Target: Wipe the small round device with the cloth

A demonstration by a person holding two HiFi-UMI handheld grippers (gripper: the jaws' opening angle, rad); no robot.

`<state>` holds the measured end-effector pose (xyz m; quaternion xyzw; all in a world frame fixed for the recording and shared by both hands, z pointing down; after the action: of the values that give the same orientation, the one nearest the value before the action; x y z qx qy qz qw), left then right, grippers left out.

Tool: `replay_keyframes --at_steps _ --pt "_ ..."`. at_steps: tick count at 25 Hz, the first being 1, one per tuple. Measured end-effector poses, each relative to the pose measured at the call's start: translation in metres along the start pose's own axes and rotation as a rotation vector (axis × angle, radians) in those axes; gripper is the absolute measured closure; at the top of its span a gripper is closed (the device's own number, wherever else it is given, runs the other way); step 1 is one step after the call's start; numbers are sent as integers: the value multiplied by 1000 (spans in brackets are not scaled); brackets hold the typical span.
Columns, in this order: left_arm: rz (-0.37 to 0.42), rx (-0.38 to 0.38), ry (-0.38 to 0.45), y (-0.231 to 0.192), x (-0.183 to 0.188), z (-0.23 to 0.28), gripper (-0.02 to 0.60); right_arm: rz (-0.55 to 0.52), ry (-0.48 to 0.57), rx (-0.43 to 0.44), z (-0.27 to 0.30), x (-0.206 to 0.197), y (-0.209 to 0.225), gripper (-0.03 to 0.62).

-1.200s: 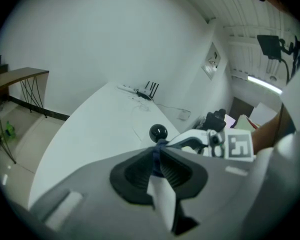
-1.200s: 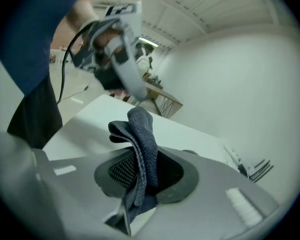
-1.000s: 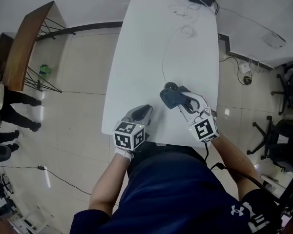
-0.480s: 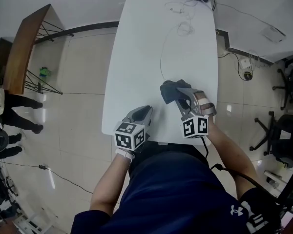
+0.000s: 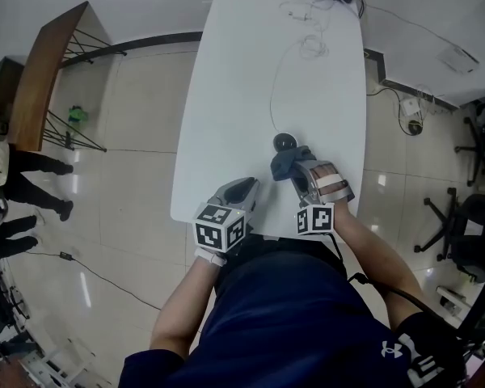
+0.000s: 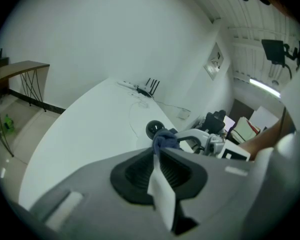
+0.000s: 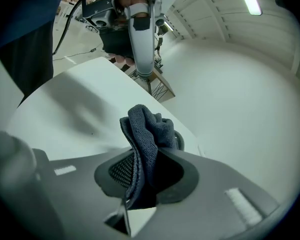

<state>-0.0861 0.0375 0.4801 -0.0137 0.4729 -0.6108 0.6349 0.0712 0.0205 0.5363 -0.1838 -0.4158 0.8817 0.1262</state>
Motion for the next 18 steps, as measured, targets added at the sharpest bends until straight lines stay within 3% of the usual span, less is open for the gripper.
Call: replay_keyframes --at_steps 8,12,14,18 --pt "-12 -1 1 -5 2 -1 545 -2 -59 166 22 -2 -32 505" --pt "-17 -14 0 -7 1 1 545 49 -63 201 18 -1 -29 505" --pt "-20 -26 2 -8 2 2 545 192 -17 212 7 -1 -16 505" --pt "-22 -47 11 -11 10 2 545 693 139 135 -31 -11 39 505"
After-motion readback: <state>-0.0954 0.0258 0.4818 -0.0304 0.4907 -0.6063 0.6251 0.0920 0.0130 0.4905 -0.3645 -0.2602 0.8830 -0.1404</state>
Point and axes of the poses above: the fingertips, and each gripper's own axes: z forward along the fingers, y to its right, x out of its top, the point moved 8 cm from there along -z, backward along the fingers, and after that the axes turned 12 degrees about -z, right-handed, at the moved point
